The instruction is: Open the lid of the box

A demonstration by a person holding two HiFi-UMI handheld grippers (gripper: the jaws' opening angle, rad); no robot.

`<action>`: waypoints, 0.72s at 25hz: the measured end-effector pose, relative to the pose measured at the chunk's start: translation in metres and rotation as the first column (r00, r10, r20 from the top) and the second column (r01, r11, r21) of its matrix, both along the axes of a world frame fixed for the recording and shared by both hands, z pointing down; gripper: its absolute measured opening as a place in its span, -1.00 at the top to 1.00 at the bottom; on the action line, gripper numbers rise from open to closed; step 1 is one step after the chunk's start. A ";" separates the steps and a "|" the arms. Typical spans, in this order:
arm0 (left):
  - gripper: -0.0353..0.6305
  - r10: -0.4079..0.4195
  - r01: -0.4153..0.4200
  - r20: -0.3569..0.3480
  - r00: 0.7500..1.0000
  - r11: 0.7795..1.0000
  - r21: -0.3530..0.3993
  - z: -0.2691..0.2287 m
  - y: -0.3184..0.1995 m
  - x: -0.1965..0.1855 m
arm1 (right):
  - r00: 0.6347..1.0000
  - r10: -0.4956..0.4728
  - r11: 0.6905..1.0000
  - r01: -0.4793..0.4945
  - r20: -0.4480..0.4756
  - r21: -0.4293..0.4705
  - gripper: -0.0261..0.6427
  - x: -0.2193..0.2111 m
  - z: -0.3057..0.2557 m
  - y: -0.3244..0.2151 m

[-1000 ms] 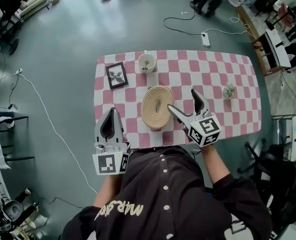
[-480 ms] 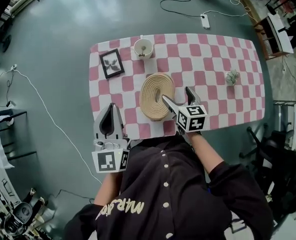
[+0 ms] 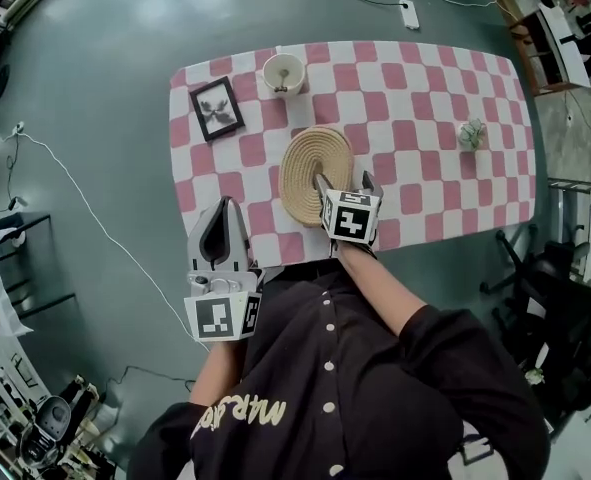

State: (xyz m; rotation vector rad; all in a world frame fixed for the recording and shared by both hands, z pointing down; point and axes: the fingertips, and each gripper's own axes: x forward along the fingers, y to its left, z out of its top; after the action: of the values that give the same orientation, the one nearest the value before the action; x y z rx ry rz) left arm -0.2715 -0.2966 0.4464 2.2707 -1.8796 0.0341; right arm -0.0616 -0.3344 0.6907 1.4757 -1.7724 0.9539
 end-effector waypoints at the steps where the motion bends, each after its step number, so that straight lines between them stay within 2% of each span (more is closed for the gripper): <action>1: 0.88 0.001 -0.001 -0.001 1.000 1.000 -0.005 0.002 -0.001 -0.001 | 1.000 0.007 1.000 -0.007 -0.014 -0.002 -0.32 -0.002 0.002 0.000; 6: 0.88 0.016 -0.016 -0.013 1.000 1.000 -0.025 0.011 -0.005 -0.001 | 0.989 0.088 0.996 -0.089 -0.121 -0.011 -0.17 0.000 0.013 -0.002; 15: 0.88 0.023 -0.024 -0.036 0.999 0.999 -0.042 0.018 -0.020 -0.004 | 0.982 0.067 0.996 -0.076 -0.175 -0.043 -0.15 -0.007 0.024 -0.006; 18: 0.87 0.020 -0.022 -0.039 0.999 0.999 -0.046 0.020 -0.024 -0.006 | 0.980 0.083 0.994 -0.096 -0.183 -0.060 -0.06 -0.008 0.030 -0.007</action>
State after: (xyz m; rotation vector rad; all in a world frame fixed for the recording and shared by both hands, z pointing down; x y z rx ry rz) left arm -0.2776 -0.3202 0.4665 2.2444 -1.8169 0.0358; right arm -0.0693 -0.3416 0.7206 1.5575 -1.5408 0.8858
